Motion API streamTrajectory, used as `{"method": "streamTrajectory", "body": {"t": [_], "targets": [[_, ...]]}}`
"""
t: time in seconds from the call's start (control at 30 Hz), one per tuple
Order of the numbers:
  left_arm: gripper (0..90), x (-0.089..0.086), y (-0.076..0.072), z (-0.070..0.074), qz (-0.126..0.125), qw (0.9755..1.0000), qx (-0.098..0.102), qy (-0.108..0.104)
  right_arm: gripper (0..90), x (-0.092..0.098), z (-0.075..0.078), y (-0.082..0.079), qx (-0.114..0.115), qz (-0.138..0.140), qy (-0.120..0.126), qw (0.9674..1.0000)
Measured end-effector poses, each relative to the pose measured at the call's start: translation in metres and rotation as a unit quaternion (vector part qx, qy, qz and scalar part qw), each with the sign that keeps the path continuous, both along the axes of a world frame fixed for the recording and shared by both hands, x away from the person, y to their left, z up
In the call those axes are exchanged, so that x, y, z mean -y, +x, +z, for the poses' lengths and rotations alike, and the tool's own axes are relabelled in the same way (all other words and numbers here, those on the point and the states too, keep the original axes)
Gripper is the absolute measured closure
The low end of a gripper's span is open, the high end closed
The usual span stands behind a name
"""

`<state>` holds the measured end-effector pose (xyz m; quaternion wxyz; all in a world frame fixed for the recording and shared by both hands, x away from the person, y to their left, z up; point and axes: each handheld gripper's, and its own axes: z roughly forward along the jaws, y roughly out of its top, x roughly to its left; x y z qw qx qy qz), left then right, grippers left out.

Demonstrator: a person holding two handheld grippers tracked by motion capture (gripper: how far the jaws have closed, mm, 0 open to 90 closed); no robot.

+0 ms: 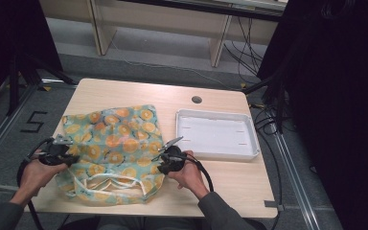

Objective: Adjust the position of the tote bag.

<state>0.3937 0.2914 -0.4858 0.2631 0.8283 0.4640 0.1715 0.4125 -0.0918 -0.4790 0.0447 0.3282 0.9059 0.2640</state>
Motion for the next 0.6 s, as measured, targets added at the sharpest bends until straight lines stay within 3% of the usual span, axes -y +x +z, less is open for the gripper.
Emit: {"method": "streamTrajectory", "body": {"t": [0.1, 0.13, 0.17, 0.2, 0.23, 0.27, 0.3, 0.4, 0.47, 0.53, 0.57, 0.6], "targets": [[87.2, 0.004, 0.006, -0.001, 0.003, 0.9999, 0.007, -0.011, 87.0, -0.002, 0.0, -0.004, -0.005, 0.017, -0.001, 0.9998], [87.2, 0.005, 0.007, -0.001, 0.003, 1.0, 0.004, -0.005, 88.2, -0.002, 0.0, -0.004, 0.0, 0.026, 0.0, 0.9997], [87.2, 0.005, 0.009, -0.001, 0.001, 0.9999, -0.004, -0.01, 89.2, -0.002, 0.001, -0.006, -0.005, 0.025, 0.001, 0.9997], [87.2, 0.007, 0.011, -0.002, 0.007, 0.9998, 0.005, -0.016, 89.5, -0.002, 0.0, -0.006, 0.0, 0.034, 0.001, 0.9994], [87.2, 0.007, 0.011, -0.002, 0.01, 0.9997, 0.0, -0.02, 89.4, -0.003, 0.0, -0.008, -0.001, 0.038, 0.001, 0.9993], [87.2, 0.005, 0.012, 0.0, 0.002, 1.0, -0.005, -0.006, 87.8, -0.003, 0.001, -0.01, -0.003, 0.028, 0.001, 0.9996], [87.3, 0.005, 0.011, -0.001, 0.01, 0.9999, -0.004, -0.012, 83.8, -0.002, 0.002, -0.007, 0.011, 0.033, 0.002, 0.9994], [87.4, -0.002, 0.01, 0.001, 0.015, 0.9998, 0.001, -0.015, 63.0, 0.002, 0.008, 0.002, 0.033, -0.023, 0.017, 0.9991], [87.4, -0.005, 0.01, 0.001, 0.029, 0.9993, 0.012, -0.02, 58.3, 0.005, 0.008, 0.01, 0.039, -0.052, 0.024, 0.9976], [87.2, -0.006, 0.009, 0.002, 0.025, 0.9995, 0.008, -0.016, 52.9, 0.003, 0.004, 0.018, 0.03, -0.059, 0.035, 0.9972], [87.1, -0.005, 0.009, 0.001, 0.028, 0.9992, 0.013, -0.025, 51.0, 0.002, 0.002, 0.02, 0.027, -0.062, 0.035, 0.9971], [87.0, -0.006, 0.009, 0.002, 0.024, 0.9996, 0.008, -0.016, 50.5, -0.001, 0.0, 0.023, 0.017, -0.064, 0.037, 0.9971]]}}
